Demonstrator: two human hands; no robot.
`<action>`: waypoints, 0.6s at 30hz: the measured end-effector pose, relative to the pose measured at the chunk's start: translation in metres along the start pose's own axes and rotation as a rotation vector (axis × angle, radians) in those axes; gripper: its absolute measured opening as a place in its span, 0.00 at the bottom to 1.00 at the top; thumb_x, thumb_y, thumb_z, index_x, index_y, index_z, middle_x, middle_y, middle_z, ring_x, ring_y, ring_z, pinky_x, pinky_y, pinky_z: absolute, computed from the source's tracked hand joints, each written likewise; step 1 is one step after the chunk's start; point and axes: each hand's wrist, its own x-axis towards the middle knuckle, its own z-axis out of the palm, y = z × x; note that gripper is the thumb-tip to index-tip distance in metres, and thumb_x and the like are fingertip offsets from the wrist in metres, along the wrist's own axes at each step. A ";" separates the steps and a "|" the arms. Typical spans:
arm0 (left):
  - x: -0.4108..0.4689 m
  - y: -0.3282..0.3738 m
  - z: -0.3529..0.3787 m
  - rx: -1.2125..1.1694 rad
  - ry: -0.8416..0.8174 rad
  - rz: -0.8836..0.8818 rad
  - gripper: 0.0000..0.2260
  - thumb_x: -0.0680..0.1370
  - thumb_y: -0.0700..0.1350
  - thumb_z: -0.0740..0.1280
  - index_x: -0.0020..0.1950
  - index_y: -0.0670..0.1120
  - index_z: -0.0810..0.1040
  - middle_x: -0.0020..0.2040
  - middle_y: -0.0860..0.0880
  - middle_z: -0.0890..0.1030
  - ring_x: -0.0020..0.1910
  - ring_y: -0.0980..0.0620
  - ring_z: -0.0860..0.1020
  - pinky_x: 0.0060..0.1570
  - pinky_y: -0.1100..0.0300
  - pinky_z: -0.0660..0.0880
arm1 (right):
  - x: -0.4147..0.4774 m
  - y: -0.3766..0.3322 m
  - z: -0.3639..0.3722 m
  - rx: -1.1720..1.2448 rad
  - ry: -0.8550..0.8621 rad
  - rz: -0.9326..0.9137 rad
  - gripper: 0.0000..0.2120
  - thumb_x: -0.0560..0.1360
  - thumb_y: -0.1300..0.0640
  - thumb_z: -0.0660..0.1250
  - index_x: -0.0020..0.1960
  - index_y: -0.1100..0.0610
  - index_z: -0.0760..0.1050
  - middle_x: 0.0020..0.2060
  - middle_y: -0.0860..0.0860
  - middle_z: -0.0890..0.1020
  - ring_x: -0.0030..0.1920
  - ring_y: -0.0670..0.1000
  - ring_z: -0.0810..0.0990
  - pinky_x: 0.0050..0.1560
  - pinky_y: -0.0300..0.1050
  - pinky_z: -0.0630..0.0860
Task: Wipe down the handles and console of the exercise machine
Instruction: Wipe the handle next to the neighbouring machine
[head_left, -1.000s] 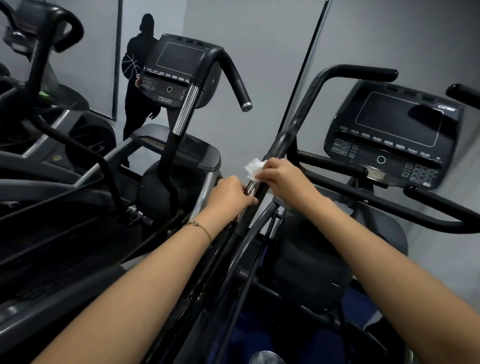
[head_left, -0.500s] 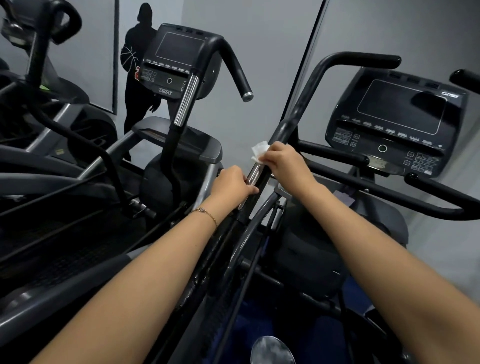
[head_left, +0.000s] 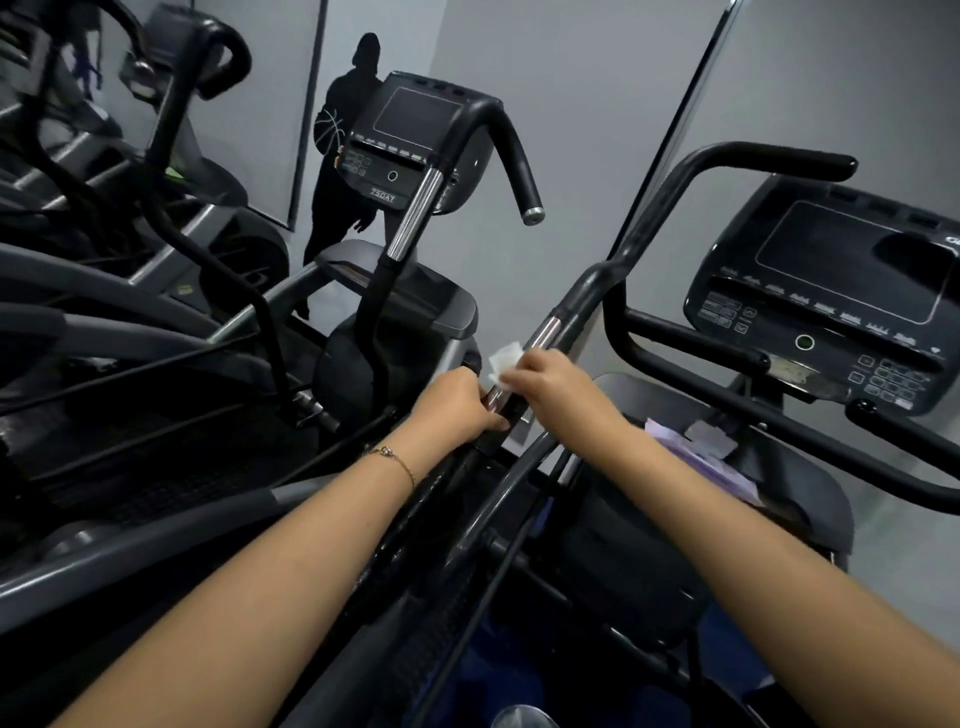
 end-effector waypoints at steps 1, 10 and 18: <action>0.000 0.000 0.001 -0.001 0.002 -0.007 0.15 0.71 0.49 0.74 0.48 0.39 0.80 0.41 0.47 0.80 0.44 0.47 0.80 0.48 0.54 0.77 | -0.006 0.000 0.001 0.023 -0.043 -0.030 0.14 0.76 0.66 0.61 0.61 0.60 0.76 0.52 0.57 0.75 0.53 0.57 0.72 0.47 0.44 0.67; -0.010 0.002 0.008 0.014 0.092 -0.030 0.15 0.73 0.50 0.72 0.52 0.40 0.80 0.47 0.45 0.83 0.48 0.47 0.81 0.48 0.55 0.76 | -0.005 0.007 -0.003 -0.119 -0.115 -0.040 0.21 0.74 0.68 0.60 0.66 0.59 0.68 0.55 0.58 0.71 0.56 0.57 0.69 0.49 0.50 0.73; -0.022 -0.017 0.008 0.054 0.055 -0.002 0.14 0.72 0.49 0.73 0.51 0.41 0.81 0.48 0.46 0.83 0.48 0.48 0.81 0.51 0.54 0.78 | 0.001 0.002 -0.007 -0.172 -0.081 0.105 0.24 0.75 0.70 0.58 0.69 0.57 0.66 0.58 0.57 0.70 0.58 0.57 0.68 0.50 0.46 0.70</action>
